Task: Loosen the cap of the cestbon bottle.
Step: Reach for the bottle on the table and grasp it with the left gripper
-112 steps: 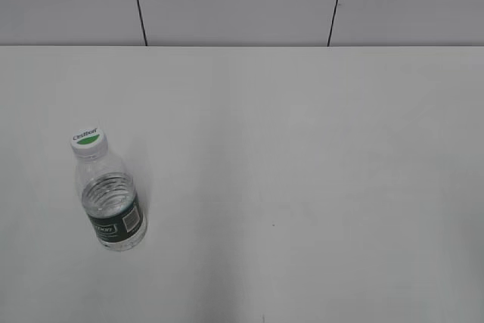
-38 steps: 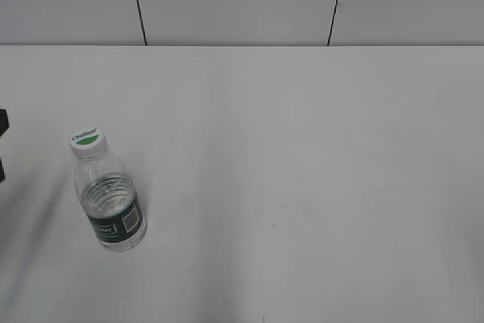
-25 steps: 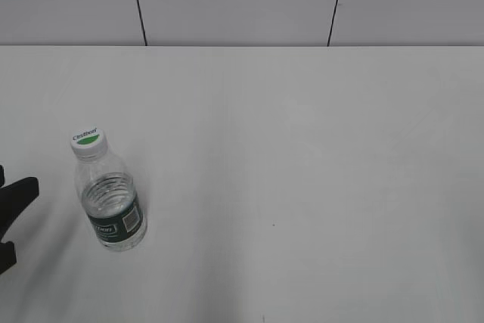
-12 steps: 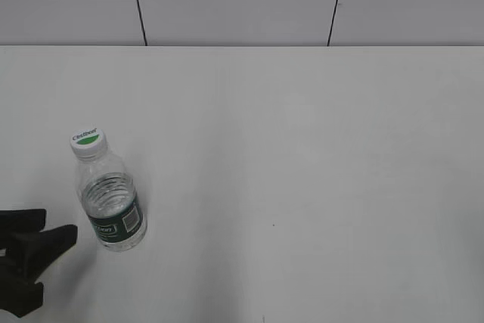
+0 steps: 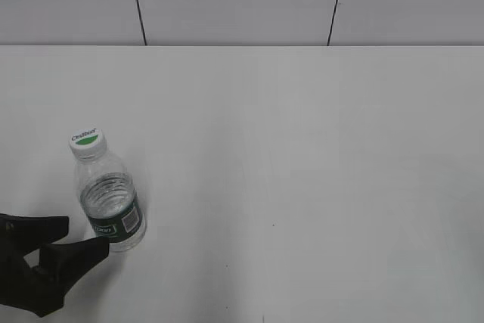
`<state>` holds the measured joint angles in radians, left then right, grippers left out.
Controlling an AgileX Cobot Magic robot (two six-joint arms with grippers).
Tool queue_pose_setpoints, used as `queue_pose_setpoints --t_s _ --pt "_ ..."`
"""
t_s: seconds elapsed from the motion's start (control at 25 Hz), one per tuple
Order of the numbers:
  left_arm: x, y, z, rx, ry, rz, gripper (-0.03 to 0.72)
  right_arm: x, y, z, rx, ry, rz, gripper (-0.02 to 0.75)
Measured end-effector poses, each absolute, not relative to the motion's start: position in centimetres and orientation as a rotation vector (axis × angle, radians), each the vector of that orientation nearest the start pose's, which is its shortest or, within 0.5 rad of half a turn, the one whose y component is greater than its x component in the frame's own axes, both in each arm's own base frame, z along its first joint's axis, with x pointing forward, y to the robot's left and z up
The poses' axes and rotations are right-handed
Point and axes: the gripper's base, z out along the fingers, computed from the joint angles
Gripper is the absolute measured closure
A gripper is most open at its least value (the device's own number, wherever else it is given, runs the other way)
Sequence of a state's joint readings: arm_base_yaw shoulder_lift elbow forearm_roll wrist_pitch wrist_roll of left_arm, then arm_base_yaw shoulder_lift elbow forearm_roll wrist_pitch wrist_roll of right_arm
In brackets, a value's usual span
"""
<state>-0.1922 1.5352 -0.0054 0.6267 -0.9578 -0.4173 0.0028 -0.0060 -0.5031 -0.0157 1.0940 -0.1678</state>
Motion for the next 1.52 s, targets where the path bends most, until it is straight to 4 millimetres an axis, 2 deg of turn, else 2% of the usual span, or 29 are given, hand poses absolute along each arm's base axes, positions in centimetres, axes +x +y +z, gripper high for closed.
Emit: queue_pose_setpoints --t_s 0.52,0.84,1.2,1.4,1.52 --pt "14.1 -7.2 11.7 0.547 2.059 -0.628 0.195 -0.8 -0.1 27.5 -0.175 2.063 -0.120 0.219" --pt "15.7 -7.7 12.2 0.631 2.016 -0.593 0.194 -0.8 -0.1 27.5 -0.175 2.063 -0.120 0.219" --pt "17.6 -6.6 12.5 0.712 1.996 -0.533 0.194 -0.8 -0.1 27.5 -0.175 2.063 -0.120 0.219" --pt "18.0 -7.0 11.6 0.790 2.004 -0.605 0.193 -0.8 -0.1 27.5 -0.175 2.063 -0.120 0.219" --pt "18.8 -7.4 11.1 0.821 1.992 -0.648 0.193 -0.8 -0.1 27.5 -0.175 2.063 -0.120 0.219"
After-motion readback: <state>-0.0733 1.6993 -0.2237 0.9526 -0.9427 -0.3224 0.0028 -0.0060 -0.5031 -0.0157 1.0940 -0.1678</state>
